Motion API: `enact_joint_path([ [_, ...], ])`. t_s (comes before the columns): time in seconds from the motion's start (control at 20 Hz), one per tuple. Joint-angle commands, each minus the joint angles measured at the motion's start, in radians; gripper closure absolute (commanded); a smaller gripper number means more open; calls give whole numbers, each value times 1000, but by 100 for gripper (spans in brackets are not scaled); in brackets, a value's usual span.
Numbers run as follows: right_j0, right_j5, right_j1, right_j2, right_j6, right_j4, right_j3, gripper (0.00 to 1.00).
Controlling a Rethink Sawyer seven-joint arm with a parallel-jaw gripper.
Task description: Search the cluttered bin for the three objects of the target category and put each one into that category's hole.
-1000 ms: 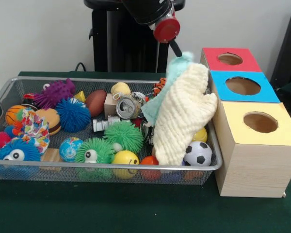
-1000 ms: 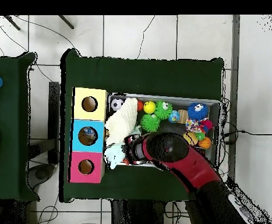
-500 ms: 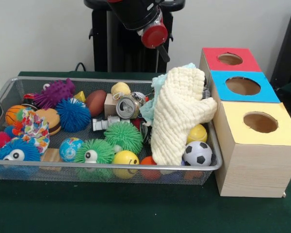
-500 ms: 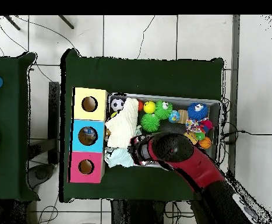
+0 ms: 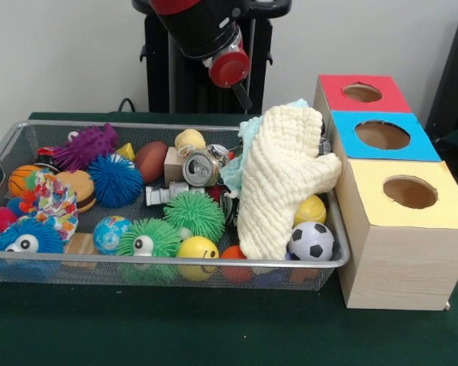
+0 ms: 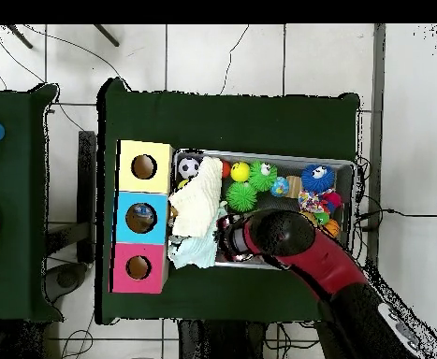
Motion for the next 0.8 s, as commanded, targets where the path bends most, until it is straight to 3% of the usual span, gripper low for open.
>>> enact_joint_path([
  [0.05, -22, 135, 41, -36, -52, -109, -192, 100],
  [0.45, -57, 240, 58, -45, -100, -219, -300, 100],
  [0.8, -71, 177, 117, -25, -94, -260, -335, 100],
])
